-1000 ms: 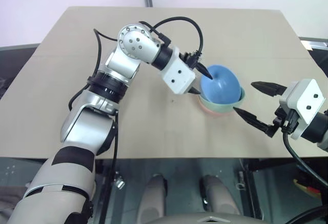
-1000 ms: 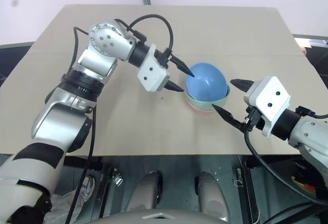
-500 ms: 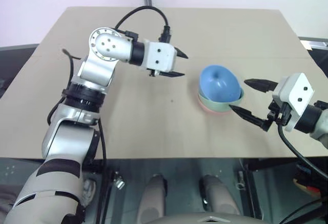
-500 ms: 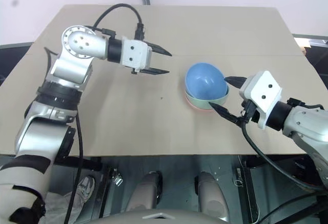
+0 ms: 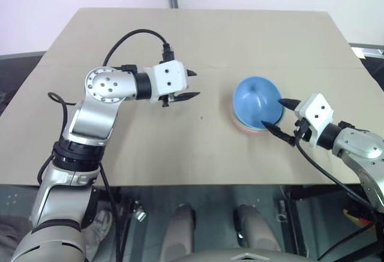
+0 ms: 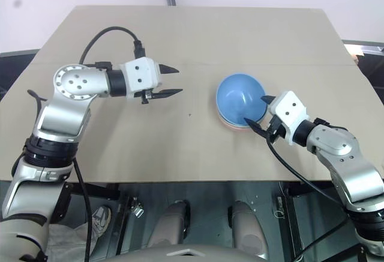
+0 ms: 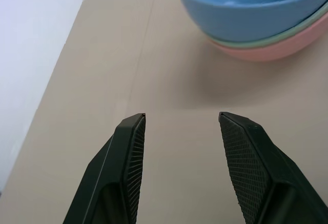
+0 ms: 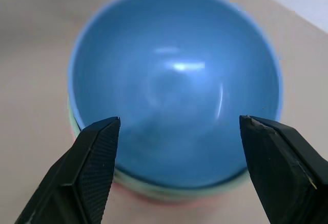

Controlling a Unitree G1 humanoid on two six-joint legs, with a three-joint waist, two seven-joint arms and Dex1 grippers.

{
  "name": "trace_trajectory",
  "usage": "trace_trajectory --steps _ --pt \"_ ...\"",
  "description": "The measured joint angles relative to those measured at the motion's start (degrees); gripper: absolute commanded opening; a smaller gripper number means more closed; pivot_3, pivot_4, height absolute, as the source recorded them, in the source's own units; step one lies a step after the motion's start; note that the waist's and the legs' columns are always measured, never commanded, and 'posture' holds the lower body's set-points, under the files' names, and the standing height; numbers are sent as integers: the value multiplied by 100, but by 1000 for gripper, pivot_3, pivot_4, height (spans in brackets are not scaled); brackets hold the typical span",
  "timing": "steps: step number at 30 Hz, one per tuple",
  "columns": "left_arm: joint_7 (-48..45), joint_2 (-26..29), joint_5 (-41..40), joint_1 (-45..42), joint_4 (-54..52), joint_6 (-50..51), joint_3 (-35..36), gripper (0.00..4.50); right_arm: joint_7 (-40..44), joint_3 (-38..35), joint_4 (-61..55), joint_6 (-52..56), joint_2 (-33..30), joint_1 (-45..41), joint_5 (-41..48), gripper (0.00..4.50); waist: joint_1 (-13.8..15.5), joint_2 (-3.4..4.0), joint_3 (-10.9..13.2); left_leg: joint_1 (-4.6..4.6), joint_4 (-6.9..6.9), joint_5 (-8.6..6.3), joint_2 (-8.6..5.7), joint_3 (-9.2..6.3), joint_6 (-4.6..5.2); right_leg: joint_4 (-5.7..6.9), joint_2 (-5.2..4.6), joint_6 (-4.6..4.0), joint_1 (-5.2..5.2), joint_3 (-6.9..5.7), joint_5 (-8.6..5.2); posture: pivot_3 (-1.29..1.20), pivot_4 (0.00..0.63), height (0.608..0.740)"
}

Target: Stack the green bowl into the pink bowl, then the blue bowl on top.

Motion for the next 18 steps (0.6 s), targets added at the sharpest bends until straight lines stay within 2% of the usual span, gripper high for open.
trace_trajectory --steps 10,15,18 --pt "200 23 -70 208 -211 231 24 2404 154 -99 2 -107 353 -809 41 4040 6 0 0 2 -3 0 0 2 0 -2 0 0 2 2 0 0 150 740" --pt "320 23 -78 475 -248 358 47 2404 -214 197 641 -239 1130 -1860 -323 4040 -63 1 0 17 -11 0 3 5 0 3 3 -1 4 5 0 0 150 740" --pt "388 -17 -234 682 -331 424 212 2404 -258 371 897 -372 1343 -1986 -476 4040 -52 1 0 14 -15 0 2 6 0 0 1 -2 4 5 0 0 150 740"
